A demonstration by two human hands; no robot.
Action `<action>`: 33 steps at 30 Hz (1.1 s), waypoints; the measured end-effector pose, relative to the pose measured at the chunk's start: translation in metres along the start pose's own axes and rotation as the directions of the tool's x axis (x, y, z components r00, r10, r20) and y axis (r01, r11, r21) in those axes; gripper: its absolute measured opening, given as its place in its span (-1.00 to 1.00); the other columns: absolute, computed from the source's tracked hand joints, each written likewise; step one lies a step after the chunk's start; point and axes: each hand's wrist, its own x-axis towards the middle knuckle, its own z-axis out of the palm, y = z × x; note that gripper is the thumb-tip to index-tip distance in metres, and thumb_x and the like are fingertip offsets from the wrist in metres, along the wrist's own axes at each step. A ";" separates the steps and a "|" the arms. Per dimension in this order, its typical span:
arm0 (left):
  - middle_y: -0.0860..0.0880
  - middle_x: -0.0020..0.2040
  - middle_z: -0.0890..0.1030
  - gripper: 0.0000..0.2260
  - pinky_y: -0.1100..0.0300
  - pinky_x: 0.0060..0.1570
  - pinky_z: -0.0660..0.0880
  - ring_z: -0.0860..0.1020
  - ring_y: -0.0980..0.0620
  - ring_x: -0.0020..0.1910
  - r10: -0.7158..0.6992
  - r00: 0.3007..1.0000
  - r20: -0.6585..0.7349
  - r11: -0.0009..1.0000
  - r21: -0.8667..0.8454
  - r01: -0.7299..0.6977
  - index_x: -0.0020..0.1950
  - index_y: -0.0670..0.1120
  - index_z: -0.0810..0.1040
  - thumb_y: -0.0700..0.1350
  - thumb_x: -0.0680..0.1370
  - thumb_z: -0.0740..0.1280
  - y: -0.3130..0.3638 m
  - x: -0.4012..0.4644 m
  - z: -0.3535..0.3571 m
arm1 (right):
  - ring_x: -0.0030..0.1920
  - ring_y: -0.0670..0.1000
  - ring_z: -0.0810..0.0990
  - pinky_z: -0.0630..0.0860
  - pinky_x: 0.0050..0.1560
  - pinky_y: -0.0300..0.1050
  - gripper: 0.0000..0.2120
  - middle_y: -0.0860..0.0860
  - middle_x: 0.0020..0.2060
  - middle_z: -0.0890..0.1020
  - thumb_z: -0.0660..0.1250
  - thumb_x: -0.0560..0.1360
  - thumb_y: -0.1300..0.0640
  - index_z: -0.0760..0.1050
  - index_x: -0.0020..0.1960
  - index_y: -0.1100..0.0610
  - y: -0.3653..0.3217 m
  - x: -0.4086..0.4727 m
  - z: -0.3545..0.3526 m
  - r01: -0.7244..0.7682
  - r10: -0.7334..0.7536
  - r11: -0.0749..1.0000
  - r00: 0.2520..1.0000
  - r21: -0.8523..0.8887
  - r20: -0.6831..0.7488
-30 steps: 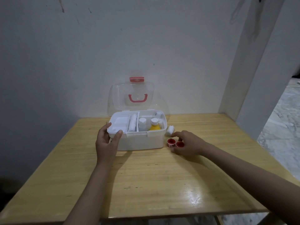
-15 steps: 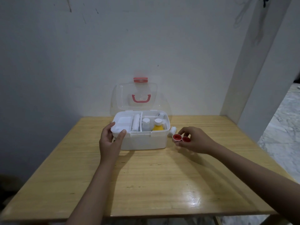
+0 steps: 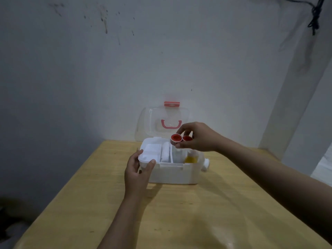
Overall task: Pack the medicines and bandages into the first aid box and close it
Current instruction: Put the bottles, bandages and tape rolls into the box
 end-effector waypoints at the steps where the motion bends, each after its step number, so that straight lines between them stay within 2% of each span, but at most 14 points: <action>1: 0.24 0.14 0.47 -0.57 0.40 -0.21 0.53 0.51 0.16 0.12 -0.002 1.000 0.000 1.000 -0.007 0.002 0.27 0.02 0.47 -0.15 0.43 0.46 0.000 0.000 0.000 | -0.10 -0.10 0.56 0.53 -0.08 -0.20 -0.64 -0.07 -0.08 0.58 0.49 0.34 -0.04 0.55 0.08 0.05 -0.005 0.011 0.005 0.009 -0.009 1.000 1.000 -0.002 0.011; 3: 0.21 0.16 0.48 -0.56 0.43 -0.23 0.51 0.50 0.19 0.13 -0.002 1.000 0.004 1.000 -0.014 0.002 0.28 0.00 0.48 -0.16 0.43 0.46 0.000 0.000 0.000 | -0.07 -0.06 0.56 0.50 -0.10 -0.25 -0.63 -0.05 -0.06 0.58 0.49 0.35 0.00 0.55 0.10 0.08 -0.012 0.030 0.014 0.024 -0.023 1.000 0.998 -0.009 0.050; 5: 0.27 0.16 0.46 -0.57 0.41 -0.19 0.52 0.50 0.17 0.16 0.002 1.000 0.009 1.000 -0.008 -0.002 0.27 0.01 0.48 -0.15 0.43 0.47 -0.002 0.002 -0.001 | -0.06 -0.05 0.56 0.52 -0.05 -0.19 -0.64 -0.01 -0.03 0.60 0.50 0.36 0.03 0.55 0.11 0.09 -0.017 0.047 0.023 0.045 -0.041 0.998 0.995 -0.039 0.092; 8: 0.29 0.19 0.46 -0.57 0.19 -0.01 0.59 0.50 0.11 0.22 -0.004 1.000 0.020 1.000 0.010 0.004 0.25 0.09 0.49 -0.10 0.41 0.49 -0.005 0.004 -0.003 | 0.03 0.01 0.59 0.52 0.07 -0.12 -0.65 0.05 0.06 0.63 0.48 0.38 0.07 0.55 0.13 0.10 -0.023 0.064 0.035 0.074 -0.058 0.993 0.986 -0.095 0.154; 11: 0.21 0.26 0.49 -0.58 0.03 0.11 0.57 0.51 0.11 0.24 -0.021 1.000 0.018 1.000 0.005 0.021 0.20 0.16 0.50 -0.09 0.40 0.50 -0.006 0.004 -0.004 | 0.02 0.02 0.58 0.48 0.03 -0.14 -0.64 0.06 0.08 0.62 0.48 0.38 0.10 0.54 0.15 0.11 -0.028 0.076 0.045 0.104 -0.076 0.986 0.977 -0.130 0.200; 17: 0.11 0.31 0.50 -0.61 0.06 0.10 0.58 0.52 0.09 0.24 -0.009 1.000 0.012 1.000 0.007 0.009 0.15 0.20 0.50 -0.13 0.41 0.49 -0.002 0.004 -0.003 | 0.02 0.03 0.58 0.43 -0.07 -0.18 -0.65 0.06 0.09 0.61 0.48 0.37 0.14 0.54 0.14 0.10 -0.032 0.090 0.063 0.140 -0.101 0.973 0.973 -0.183 0.207; 21: 0.10 0.24 0.55 -0.61 0.04 0.08 0.58 0.55 0.07 0.20 -0.009 1.000 0.007 1.000 0.012 0.009 0.14 0.17 0.51 -0.13 0.41 0.49 -0.001 0.004 -0.002 | 0.07 0.07 0.60 0.55 0.01 -0.12 -0.64 0.08 0.11 0.62 0.47 0.37 0.16 0.55 0.15 0.14 -0.028 0.092 0.070 0.111 -0.074 0.977 0.978 -0.184 0.196; 24: 0.09 0.21 0.57 -0.60 -0.02 0.07 0.59 0.57 0.07 0.17 -0.022 1.000 0.008 1.000 0.015 0.022 0.18 0.13 0.52 -0.09 0.39 0.50 -0.001 0.003 -0.003 | 0.05 0.06 0.59 0.55 0.01 -0.16 -0.61 0.11 0.14 0.60 0.47 0.38 0.20 0.52 0.19 0.16 -0.027 0.091 0.071 0.079 -0.052 0.985 0.983 -0.151 0.175; 27: 0.15 0.18 0.57 -0.60 -0.02 0.07 0.59 0.57 0.10 0.17 -0.021 1.000 0.007 1.000 0.017 0.021 0.18 0.13 0.51 -0.10 0.40 0.50 0.000 0.002 -0.003 | -0.02 0.04 0.58 0.52 -0.06 -0.20 -0.57 0.11 0.13 0.60 0.49 0.36 0.21 0.51 0.20 0.16 -0.026 0.088 0.071 0.053 -0.038 0.993 0.989 -0.106 0.143; 30: 0.26 0.12 0.54 -0.61 0.01 0.05 0.60 0.56 0.13 0.16 -0.025 1.000 0.007 1.000 0.015 0.025 0.18 0.12 0.51 -0.14 0.41 0.49 0.003 0.002 -0.001 | 0.02 0.05 0.58 0.52 -0.05 -0.20 -0.57 0.11 0.13 0.60 0.50 0.35 0.21 0.51 0.19 0.16 -0.023 0.085 0.069 0.050 -0.042 0.995 0.995 -0.083 0.094; 33: 0.30 0.09 0.53 -0.60 0.05 0.03 0.60 0.55 0.15 0.16 -0.026 1.000 0.005 0.999 0.020 0.026 0.19 0.09 0.51 -0.15 0.41 0.49 0.003 0.002 -0.002 | 0.00 0.04 0.58 0.58 0.04 -0.09 -0.59 0.10 0.09 0.60 0.50 0.35 0.18 0.52 0.18 0.16 -0.015 0.079 0.057 0.044 -0.041 0.998 0.998 -0.052 0.057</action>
